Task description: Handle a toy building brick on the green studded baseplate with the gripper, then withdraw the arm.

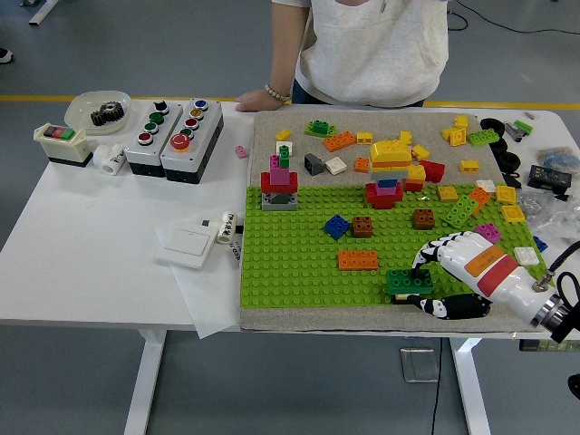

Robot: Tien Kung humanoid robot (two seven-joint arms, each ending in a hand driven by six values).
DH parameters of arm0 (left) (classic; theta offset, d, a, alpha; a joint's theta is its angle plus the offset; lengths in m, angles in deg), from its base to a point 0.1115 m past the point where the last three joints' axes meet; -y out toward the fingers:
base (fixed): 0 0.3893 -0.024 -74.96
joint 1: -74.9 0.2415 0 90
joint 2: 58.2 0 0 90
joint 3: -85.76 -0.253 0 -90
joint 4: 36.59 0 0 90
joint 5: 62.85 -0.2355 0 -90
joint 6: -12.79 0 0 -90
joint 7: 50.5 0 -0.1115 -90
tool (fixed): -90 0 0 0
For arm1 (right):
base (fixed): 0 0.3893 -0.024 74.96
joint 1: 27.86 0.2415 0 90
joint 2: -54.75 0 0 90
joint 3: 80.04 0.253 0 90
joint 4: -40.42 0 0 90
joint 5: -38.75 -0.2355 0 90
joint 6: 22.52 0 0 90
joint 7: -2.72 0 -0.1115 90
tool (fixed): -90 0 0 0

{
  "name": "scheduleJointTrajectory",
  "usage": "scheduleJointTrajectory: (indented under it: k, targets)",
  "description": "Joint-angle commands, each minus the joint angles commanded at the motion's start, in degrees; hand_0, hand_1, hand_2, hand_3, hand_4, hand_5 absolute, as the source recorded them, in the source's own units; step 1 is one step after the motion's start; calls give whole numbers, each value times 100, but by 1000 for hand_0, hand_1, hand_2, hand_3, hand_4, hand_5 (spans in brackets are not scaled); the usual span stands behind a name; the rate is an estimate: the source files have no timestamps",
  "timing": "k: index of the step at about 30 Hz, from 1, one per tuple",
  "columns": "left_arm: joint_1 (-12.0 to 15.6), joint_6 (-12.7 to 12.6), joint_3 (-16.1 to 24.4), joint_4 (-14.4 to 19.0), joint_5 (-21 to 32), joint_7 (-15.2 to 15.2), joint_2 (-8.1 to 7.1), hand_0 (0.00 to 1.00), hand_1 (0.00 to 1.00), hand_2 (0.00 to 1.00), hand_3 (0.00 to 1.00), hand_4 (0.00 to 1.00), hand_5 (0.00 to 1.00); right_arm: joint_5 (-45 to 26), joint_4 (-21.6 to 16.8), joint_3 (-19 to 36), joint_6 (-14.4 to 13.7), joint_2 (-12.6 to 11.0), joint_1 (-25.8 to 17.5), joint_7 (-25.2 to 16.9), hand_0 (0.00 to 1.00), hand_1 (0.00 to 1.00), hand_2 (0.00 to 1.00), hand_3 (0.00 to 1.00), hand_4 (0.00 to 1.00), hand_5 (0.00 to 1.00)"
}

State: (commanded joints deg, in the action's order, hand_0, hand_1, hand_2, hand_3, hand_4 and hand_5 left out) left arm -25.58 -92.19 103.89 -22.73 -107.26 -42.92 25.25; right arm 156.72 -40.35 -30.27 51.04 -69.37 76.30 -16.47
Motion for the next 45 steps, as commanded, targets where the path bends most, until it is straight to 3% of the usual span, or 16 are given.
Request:
scheduleJointTrajectory:
  k: [45]
  targets:
    - [44, 53, 63, -1, -111, 29, -7, 738, 743, 757, 612, 662, 628, -67, -68, 35, -45, -6, -48, 2, 507, 538, 598, 510, 772, 486]
